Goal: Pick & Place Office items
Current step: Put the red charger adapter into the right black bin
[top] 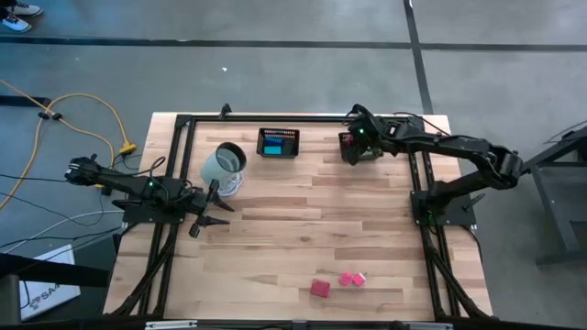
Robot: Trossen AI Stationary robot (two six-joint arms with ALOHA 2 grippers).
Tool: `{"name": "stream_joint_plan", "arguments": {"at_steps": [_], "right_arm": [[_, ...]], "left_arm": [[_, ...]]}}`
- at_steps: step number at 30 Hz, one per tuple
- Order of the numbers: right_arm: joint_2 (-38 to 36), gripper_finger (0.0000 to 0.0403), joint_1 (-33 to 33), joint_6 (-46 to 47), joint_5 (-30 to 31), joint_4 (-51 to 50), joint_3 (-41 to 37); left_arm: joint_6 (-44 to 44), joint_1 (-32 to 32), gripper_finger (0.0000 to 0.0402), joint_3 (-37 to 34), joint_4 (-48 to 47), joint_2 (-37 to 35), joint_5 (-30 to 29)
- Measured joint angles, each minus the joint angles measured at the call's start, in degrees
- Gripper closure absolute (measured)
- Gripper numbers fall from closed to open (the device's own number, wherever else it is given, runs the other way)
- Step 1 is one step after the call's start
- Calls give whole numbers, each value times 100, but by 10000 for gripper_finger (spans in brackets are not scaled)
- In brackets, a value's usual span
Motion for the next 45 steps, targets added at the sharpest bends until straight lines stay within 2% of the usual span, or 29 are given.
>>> {"name": "stream_joint_plan", "arguments": {"at_steps": [6,12,17,29,45], "right_arm": [[142,292,-250,132,-272,99,0],[351,291,-388,185,-290,165,2],[435,292,-542,726,-569,298,2],[897,289,-665,1730,-704,406,4],[1515,290,-704,1964,-785,968,1]], "left_arm": [[0,-1,221,-1,-2,-1,-2],[0,0,221,-1,-1,0,0],[0,-2,221,-2,-2,-1,-1],[0,0,221,-2,-2,-2,0],[0,-2,221,-1,-1,0,0]]}}
